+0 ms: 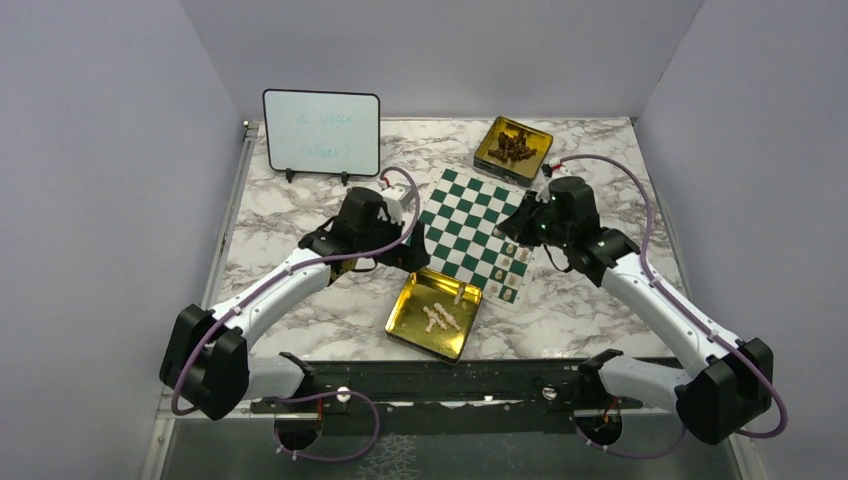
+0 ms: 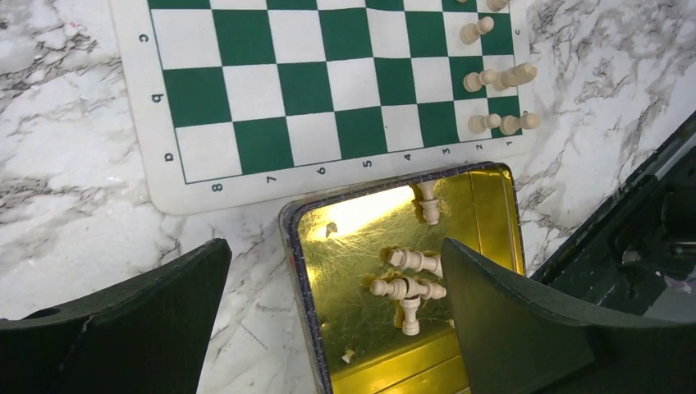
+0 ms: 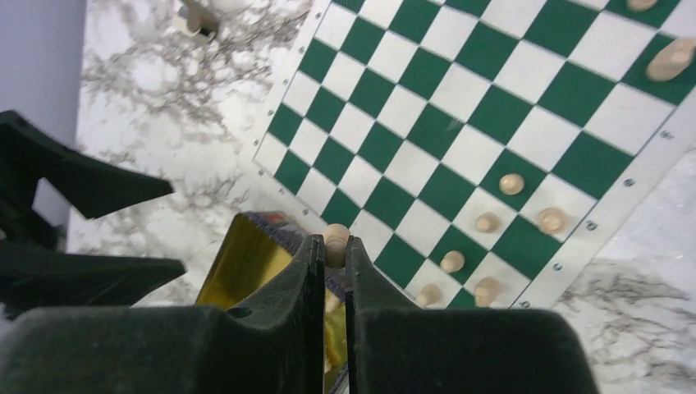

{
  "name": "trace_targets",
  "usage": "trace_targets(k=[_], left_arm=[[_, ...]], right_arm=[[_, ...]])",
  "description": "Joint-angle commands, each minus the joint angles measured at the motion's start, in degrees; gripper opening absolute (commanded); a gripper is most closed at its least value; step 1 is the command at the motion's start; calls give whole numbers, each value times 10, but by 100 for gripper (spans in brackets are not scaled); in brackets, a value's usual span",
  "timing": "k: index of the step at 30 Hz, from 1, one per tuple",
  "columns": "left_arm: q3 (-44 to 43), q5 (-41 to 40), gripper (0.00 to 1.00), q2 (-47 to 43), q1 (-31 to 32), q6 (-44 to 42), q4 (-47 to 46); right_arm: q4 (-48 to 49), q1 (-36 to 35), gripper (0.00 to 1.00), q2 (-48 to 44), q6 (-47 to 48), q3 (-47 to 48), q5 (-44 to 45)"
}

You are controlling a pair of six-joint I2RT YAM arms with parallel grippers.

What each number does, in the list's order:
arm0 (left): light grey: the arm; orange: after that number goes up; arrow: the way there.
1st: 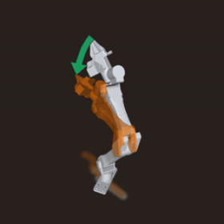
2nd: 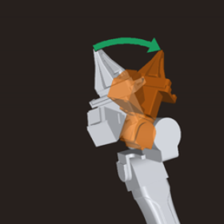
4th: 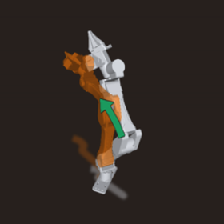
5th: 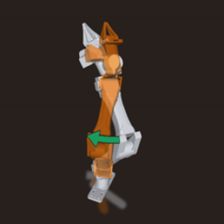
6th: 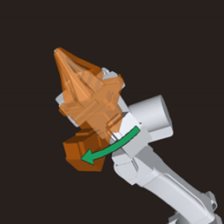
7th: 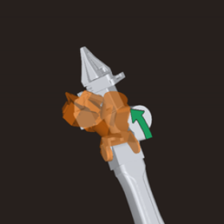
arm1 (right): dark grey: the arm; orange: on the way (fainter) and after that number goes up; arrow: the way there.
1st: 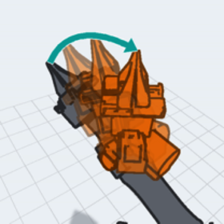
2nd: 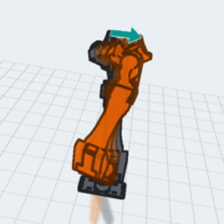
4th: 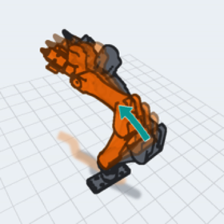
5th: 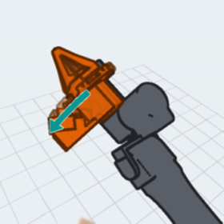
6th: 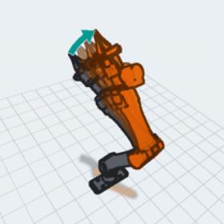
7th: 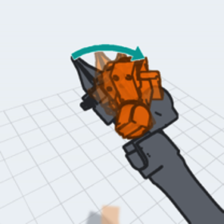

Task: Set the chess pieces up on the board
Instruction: Place the chess piece on the chessboard.

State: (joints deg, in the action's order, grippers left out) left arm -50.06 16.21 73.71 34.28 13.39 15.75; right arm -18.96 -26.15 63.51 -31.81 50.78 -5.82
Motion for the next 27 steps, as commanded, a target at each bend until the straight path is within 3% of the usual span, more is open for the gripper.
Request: trace_targets(k=[1,13,22,27], left_arm=[[14,58,99,-44,-39,21,13],[54,-7,99,-143,-71,-25,38],[70,-21,99,-180,-71,-24,32],[72,-25,99,-192,-71,-25,32]], right_arm=[[-12,-2,6,25,52,42,107],[7,-2,5,175,155,112,281],[112,-2,6,280,202,105,336],[124,3,6,349,211,139,349]])
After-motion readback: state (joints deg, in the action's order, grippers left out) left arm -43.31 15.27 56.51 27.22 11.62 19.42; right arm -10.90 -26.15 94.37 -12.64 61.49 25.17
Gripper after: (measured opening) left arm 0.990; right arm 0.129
